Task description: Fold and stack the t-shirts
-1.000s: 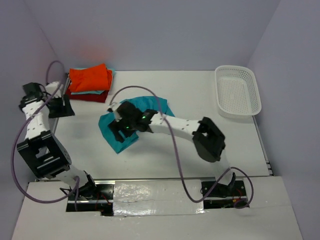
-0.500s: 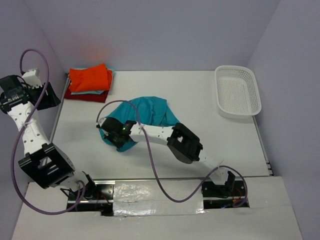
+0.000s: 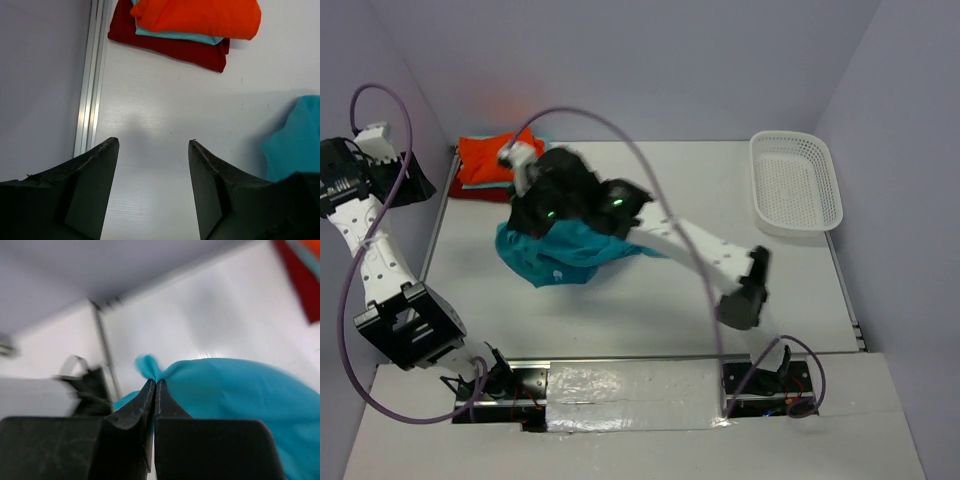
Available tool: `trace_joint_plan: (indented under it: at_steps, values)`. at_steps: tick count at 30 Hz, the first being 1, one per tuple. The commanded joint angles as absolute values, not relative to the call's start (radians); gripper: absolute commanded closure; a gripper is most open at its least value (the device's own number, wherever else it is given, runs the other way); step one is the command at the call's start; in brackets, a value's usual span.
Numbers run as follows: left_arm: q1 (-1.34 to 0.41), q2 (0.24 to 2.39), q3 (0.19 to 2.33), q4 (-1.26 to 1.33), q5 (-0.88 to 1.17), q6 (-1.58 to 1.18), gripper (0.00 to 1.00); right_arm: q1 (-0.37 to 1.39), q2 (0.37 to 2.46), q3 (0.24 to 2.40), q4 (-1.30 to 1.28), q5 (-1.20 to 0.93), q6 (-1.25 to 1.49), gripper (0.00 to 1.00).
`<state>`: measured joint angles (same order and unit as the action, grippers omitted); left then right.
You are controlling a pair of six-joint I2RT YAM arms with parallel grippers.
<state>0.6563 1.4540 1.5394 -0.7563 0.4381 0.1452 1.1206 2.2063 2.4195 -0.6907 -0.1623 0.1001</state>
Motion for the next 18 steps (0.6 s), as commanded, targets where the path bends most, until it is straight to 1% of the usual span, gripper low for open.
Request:
trace_joint_plan:
  at_steps: [1, 2, 3, 5, 6, 8, 9, 10, 12, 13, 14, 15, 16, 17, 18]
  values:
    - [0.632, 1.505, 1.694, -0.721, 0.506, 0.117, 0.3, 0.964, 1.826, 2.199, -0.432, -0.281, 0.306, 1.0]
    - [0.62, 1.523, 1.73, -0.73, 0.506, 0.118, 0.3, 0.921, 1.784, 2.133, -0.384, -0.252, 0.349, 1.0]
    - [0.606, 1.558, 1.791, -0.739, 0.506, 0.12, 0.3, 0.835, 1.734, 2.047, -0.385, -0.229, 0.382, 1.0]
    - [0.562, 1.592, 1.844, -0.736, 0.509, 0.115, 0.3, 0.764, 1.703, 1.981, -0.416, -0.203, 0.442, 1.0]
    - [0.543, 1.629, 1.9, -0.736, 0.509, 0.115, 0.3, 0.729, 1.681, 1.914, -0.423, -0.201, 0.458, 1.0]
    - [0.48, 1.672, 1.968, -0.752, 0.502, 0.121, 0.3, 0.64, 1.652, 1.818, -0.454, -0.212, 0.512, 1.0]
    - [0.451, 1.724, 2.05, -0.785, 0.496, 0.127, 0.3, 0.612, 1.643, 1.787, -0.462, -0.219, 0.528, 1.0]
    - [0.386, 1.748, 2.092, -0.807, 0.489, 0.139, 0.3, 0.588, 1.64, 1.76, -0.472, -0.222, 0.535, 1.0]
    - [0.303, 1.815, 2.181, -0.854, 0.48, 0.19, 0.32, 0.514, 1.621, 1.665, -0.491, -0.18, 0.537, 1.0]
    - [0.21, 1.827, 2.189, -0.892, 0.479, 0.216, 0.32, 0.49, 1.617, 1.631, -0.492, -0.17, 0.537, 1.0]
    - [0.163, 1.836, 2.183, -0.905, 0.473, 0.276, 0.32, 0.424, 1.614, 1.553, -0.494, -0.173, 0.557, 1.0]
    - [0.112, 1.83, 2.133, -0.916, 0.444, 0.308, 0.32, 0.384, 1.614, 1.502, -0.479, -0.233, 0.572, 1.0]
    - [0.018, 1.824, 2.096, -0.942, 0.428, 0.348, 0.33, 0.342, 1.614, 1.455, -0.462, -0.259, 0.586, 1.0]
    - [-0.033, 1.8, 2.048, -0.959, 0.413, 0.438, 0.33, 0.277, 1.608, 1.354, -0.431, -0.271, 0.589, 1.0]
    - [-0.075, 1.78, 1.946, -0.978, 0.397, 0.48, 0.33, 0.25, 1.606, 1.307, -0.423, -0.265, 0.574, 1.0]
